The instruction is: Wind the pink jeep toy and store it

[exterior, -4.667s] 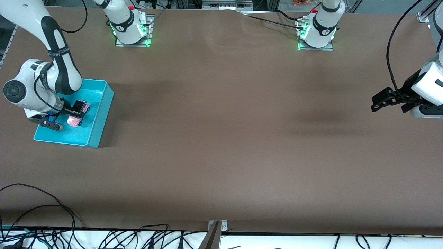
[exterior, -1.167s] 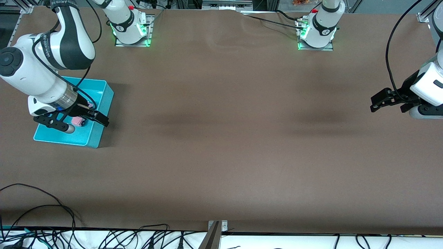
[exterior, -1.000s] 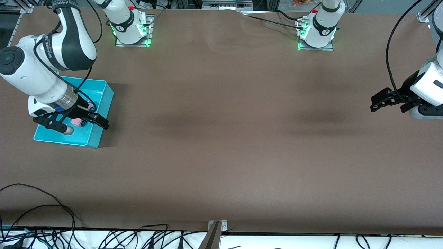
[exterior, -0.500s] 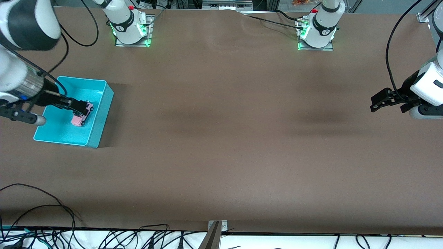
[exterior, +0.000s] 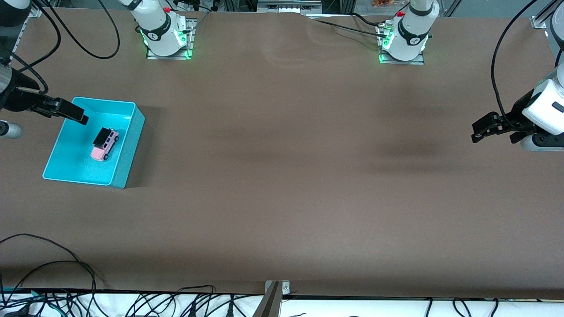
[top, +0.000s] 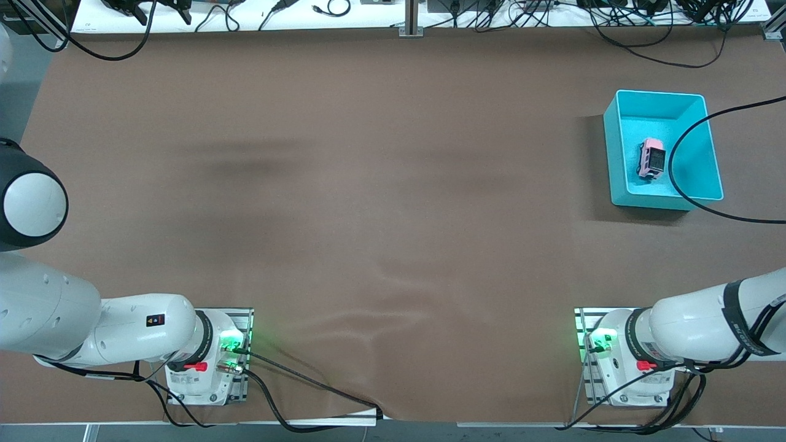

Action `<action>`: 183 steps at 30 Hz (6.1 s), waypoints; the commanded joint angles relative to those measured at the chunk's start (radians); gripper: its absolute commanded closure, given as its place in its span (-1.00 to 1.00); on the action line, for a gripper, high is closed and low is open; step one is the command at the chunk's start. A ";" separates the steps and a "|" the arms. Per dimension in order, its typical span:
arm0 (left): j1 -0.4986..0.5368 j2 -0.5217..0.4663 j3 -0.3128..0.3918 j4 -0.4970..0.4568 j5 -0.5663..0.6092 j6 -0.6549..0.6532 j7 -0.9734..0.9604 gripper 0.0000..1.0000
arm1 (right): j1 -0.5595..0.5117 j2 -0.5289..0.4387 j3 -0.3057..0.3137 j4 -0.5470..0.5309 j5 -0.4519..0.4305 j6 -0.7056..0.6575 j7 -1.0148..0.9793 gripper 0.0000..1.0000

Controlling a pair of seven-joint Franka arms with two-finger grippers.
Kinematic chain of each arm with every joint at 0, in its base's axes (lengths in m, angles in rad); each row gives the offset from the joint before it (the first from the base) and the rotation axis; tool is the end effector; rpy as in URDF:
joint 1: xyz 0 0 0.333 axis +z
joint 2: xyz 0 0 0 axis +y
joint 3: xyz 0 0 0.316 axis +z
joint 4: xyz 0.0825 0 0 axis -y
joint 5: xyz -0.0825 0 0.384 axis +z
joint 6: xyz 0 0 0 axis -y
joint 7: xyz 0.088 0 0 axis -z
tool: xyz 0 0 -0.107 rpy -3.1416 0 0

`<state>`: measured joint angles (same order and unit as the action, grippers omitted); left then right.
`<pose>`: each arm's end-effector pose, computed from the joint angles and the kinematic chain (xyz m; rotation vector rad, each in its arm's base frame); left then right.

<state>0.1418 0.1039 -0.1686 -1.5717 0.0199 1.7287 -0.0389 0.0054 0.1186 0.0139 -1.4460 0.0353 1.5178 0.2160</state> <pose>0.5985 -0.0094 0.5793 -3.1398 -0.0171 -0.0858 0.5855 0.0147 0.6110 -3.0945 0.3038 0.0790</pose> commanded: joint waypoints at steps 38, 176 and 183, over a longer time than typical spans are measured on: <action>0.004 -0.007 0.001 -0.010 -0.011 0.006 0.001 -1.00 | -0.008 -0.088 -0.012 -0.158 -0.020 0.165 -0.159 -1.00; 0.004 -0.007 0.000 -0.010 -0.011 0.008 0.001 -1.00 | -0.027 -0.056 0.014 -0.123 -0.025 0.064 -0.202 -1.00; 0.004 -0.007 0.000 -0.010 -0.011 0.006 0.001 -1.00 | -0.027 -0.056 0.015 -0.122 -0.023 0.064 -0.201 -1.00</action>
<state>0.1420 0.1039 -0.1681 -1.5717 0.0199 1.7287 -0.0389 -0.0163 0.0582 0.0239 -1.5891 0.0094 1.5889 0.0171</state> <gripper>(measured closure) 0.000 0.000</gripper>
